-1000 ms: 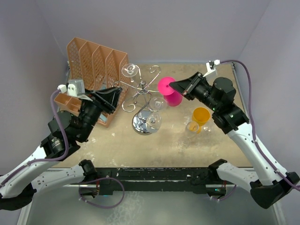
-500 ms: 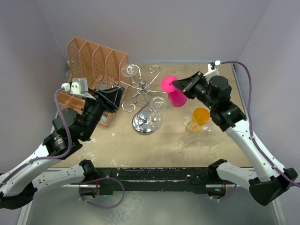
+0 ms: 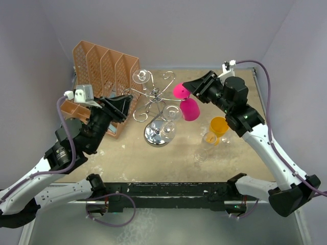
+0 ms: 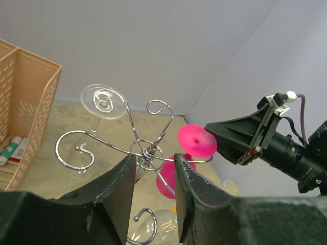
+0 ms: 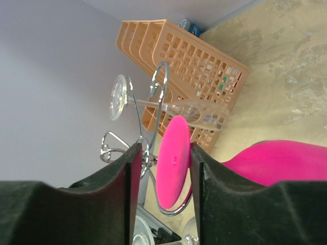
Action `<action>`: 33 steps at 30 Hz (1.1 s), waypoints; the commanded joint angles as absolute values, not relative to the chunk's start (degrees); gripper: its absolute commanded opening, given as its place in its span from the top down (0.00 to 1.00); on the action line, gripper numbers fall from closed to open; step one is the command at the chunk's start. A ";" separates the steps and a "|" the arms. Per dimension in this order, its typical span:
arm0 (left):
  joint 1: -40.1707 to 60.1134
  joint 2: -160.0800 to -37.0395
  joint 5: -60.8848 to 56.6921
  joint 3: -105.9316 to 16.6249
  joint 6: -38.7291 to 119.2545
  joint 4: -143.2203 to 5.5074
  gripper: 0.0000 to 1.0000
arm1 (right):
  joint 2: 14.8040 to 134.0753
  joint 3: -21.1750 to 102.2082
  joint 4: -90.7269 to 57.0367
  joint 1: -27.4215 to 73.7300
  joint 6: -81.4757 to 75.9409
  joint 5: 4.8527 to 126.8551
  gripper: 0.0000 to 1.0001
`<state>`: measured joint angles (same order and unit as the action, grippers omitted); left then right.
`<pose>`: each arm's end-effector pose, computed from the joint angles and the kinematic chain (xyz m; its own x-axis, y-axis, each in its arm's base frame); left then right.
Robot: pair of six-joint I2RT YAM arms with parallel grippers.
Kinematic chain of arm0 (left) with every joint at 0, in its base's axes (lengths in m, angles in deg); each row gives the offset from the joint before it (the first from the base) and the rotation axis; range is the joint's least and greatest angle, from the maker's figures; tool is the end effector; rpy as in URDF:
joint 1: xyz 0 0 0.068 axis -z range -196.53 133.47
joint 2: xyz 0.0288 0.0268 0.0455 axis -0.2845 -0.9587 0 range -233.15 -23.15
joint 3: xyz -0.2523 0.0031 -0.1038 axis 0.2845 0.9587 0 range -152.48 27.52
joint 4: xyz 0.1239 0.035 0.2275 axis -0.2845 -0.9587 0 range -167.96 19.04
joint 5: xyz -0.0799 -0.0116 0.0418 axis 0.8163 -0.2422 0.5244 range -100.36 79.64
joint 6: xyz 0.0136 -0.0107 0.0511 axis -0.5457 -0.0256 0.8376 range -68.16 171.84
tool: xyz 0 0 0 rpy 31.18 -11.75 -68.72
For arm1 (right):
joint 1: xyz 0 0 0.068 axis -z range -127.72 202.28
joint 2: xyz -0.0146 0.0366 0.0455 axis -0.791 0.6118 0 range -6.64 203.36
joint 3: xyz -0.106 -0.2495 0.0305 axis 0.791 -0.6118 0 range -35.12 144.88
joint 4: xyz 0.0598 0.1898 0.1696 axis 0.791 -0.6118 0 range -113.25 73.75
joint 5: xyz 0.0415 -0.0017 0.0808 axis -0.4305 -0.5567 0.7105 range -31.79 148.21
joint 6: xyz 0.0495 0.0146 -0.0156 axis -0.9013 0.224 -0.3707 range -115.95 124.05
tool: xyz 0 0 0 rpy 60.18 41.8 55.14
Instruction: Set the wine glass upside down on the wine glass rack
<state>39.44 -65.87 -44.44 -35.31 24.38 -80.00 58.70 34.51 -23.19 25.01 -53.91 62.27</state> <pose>0.0933 -0.1023 0.4531 -0.0792 -0.5651 -0.8212 0.3854 0.7423 -0.5481 0.2290 0.1210 0.4265 -0.4625 0.7128 -0.5272 -0.2410 0.4711 0.8485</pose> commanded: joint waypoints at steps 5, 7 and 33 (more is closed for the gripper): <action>39.63 -65.25 -46.65 -40.03 25.33 -82.92 0.64 | 56.59 38.87 -22.91 24.95 -45.71 61.10 0.44; 39.58 -65.47 -46.39 -40.73 25.83 -84.22 0.62 | 56.32 39.39 -24.45 24.95 -43.93 59.94 0.43; 39.68 -85.76 -2.79 -65.28 30.79 -93.63 0.37 | 44.43 36.34 -38.15 24.95 -41.05 38.81 0.46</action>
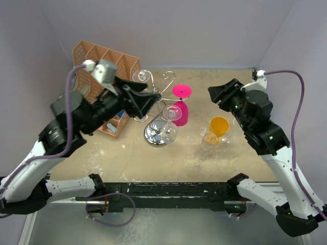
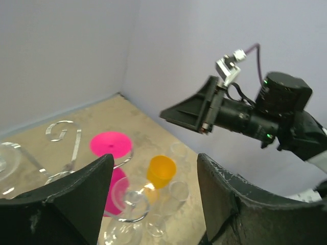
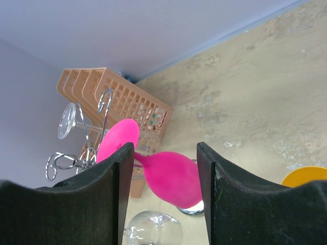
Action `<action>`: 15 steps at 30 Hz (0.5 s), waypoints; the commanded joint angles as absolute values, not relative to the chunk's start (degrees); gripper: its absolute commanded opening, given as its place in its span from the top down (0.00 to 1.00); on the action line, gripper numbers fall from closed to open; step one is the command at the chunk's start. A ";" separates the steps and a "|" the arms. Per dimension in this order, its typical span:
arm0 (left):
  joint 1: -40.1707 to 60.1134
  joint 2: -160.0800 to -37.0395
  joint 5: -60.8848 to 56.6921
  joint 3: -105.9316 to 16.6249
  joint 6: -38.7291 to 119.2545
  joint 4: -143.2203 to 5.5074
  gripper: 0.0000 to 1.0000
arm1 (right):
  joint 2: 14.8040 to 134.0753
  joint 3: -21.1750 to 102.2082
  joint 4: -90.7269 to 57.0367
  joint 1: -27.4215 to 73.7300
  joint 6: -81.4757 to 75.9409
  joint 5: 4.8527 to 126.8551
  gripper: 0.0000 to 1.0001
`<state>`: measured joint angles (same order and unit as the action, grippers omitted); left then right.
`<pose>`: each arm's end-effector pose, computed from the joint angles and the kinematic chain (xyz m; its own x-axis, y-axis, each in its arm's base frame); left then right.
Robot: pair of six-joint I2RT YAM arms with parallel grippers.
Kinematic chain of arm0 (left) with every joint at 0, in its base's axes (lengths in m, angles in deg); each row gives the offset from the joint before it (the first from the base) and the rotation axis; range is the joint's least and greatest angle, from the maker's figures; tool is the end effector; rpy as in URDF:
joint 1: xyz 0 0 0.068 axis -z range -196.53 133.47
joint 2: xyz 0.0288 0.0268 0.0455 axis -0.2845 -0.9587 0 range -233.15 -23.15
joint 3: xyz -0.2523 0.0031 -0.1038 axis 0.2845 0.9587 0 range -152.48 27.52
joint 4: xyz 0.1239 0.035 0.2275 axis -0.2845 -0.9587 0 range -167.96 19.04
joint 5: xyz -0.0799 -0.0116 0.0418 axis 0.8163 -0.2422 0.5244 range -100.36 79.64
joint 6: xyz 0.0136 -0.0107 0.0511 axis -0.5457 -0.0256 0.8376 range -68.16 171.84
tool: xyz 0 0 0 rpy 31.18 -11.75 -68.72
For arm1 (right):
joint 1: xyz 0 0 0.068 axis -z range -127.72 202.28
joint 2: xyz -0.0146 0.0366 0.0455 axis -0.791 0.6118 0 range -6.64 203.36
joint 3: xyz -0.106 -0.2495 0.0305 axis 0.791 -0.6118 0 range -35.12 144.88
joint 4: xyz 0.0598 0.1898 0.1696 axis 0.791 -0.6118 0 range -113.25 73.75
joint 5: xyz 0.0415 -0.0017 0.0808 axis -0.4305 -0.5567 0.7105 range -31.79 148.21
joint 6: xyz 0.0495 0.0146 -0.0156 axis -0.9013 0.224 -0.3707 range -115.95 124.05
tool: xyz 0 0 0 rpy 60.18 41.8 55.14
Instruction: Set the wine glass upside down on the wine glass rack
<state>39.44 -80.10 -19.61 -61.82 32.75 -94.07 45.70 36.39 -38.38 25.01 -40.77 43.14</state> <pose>0.0935 -0.1281 0.5343 -0.1532 -0.3500 -0.9241 0.7185 0.6026 -0.3473 0.1629 0.0737 0.4540 -0.1818 0.6720 -0.7179 -0.1178 0.7099 0.6944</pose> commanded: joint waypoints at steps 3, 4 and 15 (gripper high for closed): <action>39.91 -90.13 3.66 -64.47 29.20 -90.36 0.40 | 44.77 36.26 -39.41 24.95 -41.66 37.83 0.46; 40.29 -91.48 4.83 -63.83 28.91 -88.94 0.41 | 45.03 36.13 -39.92 24.95 -41.88 37.48 0.46; 57.69 -104.70 -15.30 -67.02 40.61 -94.50 0.43 | 48.52 31.78 -40.44 25.50 -44.05 32.94 0.47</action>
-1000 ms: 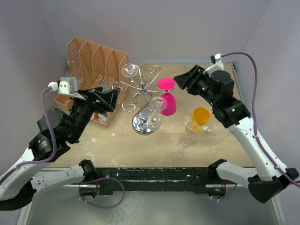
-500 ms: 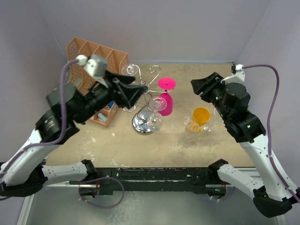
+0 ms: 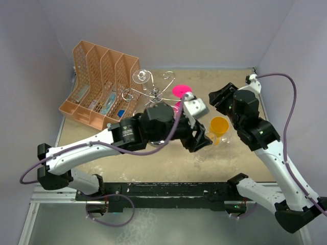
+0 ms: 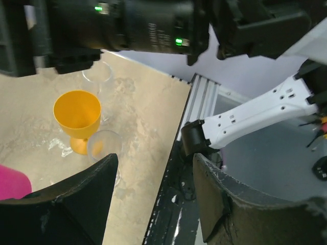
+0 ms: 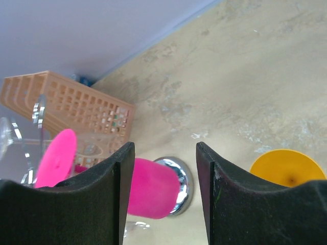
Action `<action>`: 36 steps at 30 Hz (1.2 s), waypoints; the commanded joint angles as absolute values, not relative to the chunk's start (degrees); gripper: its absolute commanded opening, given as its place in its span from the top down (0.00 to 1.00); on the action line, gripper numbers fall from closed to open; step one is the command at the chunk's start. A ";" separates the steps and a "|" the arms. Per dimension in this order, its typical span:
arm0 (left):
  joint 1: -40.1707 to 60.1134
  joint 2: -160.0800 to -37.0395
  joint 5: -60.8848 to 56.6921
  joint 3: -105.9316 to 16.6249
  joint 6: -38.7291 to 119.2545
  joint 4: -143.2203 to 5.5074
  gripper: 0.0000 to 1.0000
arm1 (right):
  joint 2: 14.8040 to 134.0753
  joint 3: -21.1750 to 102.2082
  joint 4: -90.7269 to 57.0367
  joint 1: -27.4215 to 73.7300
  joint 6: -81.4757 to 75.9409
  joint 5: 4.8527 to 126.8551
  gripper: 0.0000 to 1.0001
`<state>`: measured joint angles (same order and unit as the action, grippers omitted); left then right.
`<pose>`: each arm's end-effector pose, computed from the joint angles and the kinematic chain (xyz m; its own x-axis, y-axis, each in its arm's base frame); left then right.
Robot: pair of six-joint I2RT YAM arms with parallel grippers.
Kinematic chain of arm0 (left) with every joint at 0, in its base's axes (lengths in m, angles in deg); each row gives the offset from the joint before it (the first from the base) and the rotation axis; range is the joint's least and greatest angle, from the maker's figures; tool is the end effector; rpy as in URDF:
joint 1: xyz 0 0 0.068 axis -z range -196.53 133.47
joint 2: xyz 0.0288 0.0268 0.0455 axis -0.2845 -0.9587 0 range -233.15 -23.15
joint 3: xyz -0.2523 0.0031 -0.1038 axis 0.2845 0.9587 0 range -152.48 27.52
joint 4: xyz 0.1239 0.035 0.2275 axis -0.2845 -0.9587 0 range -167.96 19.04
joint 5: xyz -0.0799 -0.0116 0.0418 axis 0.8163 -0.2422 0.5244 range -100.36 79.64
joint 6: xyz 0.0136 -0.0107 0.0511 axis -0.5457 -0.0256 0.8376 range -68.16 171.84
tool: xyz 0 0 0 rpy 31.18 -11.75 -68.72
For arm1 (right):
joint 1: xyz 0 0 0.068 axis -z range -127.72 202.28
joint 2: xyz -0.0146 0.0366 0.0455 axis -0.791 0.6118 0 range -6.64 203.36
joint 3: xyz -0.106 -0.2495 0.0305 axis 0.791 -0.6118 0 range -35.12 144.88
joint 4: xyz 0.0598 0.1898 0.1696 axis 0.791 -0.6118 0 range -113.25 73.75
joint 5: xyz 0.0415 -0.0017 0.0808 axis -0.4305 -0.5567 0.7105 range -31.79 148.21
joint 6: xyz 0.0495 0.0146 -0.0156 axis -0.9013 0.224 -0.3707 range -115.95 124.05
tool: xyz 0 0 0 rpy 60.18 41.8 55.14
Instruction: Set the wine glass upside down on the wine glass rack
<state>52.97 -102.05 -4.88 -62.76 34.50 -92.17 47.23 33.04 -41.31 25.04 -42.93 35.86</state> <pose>0.1038 -0.2872 0.4610 -0.3448 0.0750 -0.9357 0.9036 0.2964 -0.3093 0.1768 0.0759 0.4253 -0.1801 0.6678 -0.7222 0.0592 0.7403 0.6697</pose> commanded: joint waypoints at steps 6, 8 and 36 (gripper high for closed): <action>62.21 -110.96 -25.57 -67.84 42.81 -98.02 0.43 | 50.85 29.67 -37.25 28.69 -42.60 35.21 0.46; 62.24 -112.05 -27.34 -67.16 42.54 -97.42 0.44 | 51.62 29.59 -35.79 31.32 -41.20 36.41 0.47; 60.56 -134.86 -35.03 -82.26 33.07 -108.54 0.63 | 55.12 28.16 -29.67 46.57 -32.67 50.57 0.48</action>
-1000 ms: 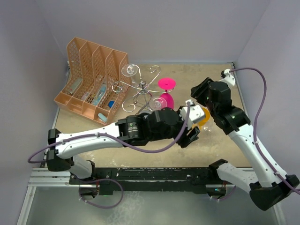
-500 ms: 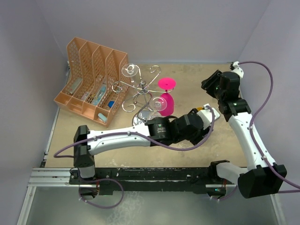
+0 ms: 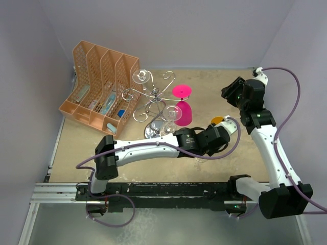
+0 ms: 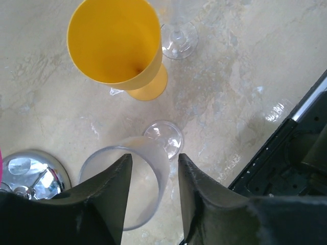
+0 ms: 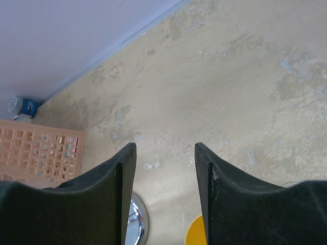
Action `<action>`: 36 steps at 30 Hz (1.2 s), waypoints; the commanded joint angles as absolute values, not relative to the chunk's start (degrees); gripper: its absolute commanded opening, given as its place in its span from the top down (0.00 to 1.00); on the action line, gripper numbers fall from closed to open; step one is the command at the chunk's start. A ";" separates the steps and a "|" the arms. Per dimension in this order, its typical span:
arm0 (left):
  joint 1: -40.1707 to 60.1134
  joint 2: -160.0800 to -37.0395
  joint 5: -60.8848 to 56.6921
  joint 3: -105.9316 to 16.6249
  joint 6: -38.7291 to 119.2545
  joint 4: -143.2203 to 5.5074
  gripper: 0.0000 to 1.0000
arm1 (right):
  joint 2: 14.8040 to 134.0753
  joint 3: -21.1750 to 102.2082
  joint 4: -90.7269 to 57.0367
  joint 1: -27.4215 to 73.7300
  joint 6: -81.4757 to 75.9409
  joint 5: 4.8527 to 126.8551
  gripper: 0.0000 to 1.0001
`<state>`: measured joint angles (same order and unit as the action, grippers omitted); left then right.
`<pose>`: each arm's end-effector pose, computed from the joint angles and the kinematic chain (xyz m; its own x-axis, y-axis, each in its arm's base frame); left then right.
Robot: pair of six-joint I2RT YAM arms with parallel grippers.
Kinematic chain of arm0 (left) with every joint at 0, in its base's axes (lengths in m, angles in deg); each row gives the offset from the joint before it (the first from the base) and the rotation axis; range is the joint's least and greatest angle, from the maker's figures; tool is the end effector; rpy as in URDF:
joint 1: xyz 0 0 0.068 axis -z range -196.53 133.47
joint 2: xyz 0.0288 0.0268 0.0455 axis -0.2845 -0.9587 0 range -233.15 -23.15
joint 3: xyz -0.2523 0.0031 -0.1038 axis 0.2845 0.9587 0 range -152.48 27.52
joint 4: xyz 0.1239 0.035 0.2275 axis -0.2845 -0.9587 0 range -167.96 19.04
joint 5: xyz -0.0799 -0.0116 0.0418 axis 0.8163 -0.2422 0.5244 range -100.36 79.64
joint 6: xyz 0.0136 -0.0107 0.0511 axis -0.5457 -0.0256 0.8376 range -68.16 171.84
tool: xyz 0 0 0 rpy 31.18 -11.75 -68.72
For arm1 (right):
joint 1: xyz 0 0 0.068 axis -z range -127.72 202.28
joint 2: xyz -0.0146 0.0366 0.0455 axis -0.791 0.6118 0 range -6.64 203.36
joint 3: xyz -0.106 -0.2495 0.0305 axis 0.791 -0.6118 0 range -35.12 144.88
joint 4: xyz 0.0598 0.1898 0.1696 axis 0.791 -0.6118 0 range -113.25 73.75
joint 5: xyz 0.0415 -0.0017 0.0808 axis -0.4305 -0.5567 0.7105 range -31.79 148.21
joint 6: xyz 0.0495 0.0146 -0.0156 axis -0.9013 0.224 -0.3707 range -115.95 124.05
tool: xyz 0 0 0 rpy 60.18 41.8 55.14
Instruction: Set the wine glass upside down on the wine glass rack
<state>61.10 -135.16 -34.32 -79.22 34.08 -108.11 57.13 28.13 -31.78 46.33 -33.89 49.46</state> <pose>0.1100 -0.4335 0.3236 -0.3903 0.4784 -0.7866 0.7448 0.6664 0.0357 0.2529 0.0210 0.3779 -0.1905 0.5911 -0.7838 0.2029 0.8049 0.5577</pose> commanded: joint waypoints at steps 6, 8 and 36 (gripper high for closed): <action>60.55 -132.53 -33.92 -82.44 34.25 -109.14 0.88 | 54.28 28.51 -30.25 46.57 -33.28 51.40 0.51; 60.51 -131.51 -33.15 -82.56 34.77 -109.68 0.96 | 53.89 28.56 -30.45 46.57 -33.64 52.18 0.51; 60.81 -99.95 -37.38 -68.23 37.06 -81.50 1.00 | 30.41 32.25 -20.94 46.57 -47.09 59.62 0.46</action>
<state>60.75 -104.54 -32.51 -72.99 34.32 -97.57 33.74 29.52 -28.78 46.35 -43.59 57.92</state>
